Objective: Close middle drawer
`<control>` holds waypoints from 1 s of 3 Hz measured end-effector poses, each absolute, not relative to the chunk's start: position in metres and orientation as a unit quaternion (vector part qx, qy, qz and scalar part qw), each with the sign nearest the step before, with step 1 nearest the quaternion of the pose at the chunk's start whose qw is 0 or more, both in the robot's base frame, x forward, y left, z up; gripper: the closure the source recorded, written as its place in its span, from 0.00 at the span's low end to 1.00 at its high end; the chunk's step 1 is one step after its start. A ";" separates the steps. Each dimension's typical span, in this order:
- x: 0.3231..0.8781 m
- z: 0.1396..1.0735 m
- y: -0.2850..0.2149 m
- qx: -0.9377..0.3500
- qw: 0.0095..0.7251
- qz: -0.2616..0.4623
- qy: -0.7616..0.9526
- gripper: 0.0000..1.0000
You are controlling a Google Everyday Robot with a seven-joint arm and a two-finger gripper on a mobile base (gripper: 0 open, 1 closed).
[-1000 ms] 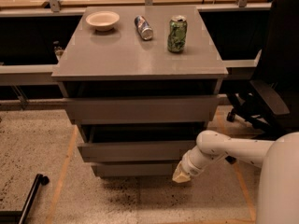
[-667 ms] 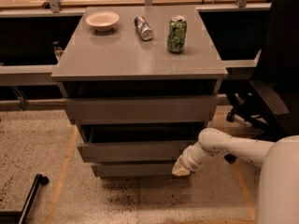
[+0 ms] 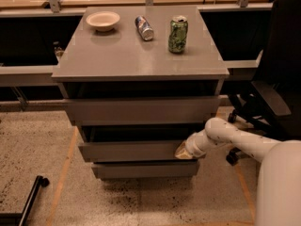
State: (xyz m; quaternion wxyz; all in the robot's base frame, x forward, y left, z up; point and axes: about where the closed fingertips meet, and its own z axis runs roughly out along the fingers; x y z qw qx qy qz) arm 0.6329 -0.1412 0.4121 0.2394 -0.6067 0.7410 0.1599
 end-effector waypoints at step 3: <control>0.630 0.406 -0.136 -0.608 0.236 0.165 0.739 0.12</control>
Offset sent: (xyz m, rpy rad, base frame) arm -0.0009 0.0015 -0.0018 0.0014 0.0029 0.0022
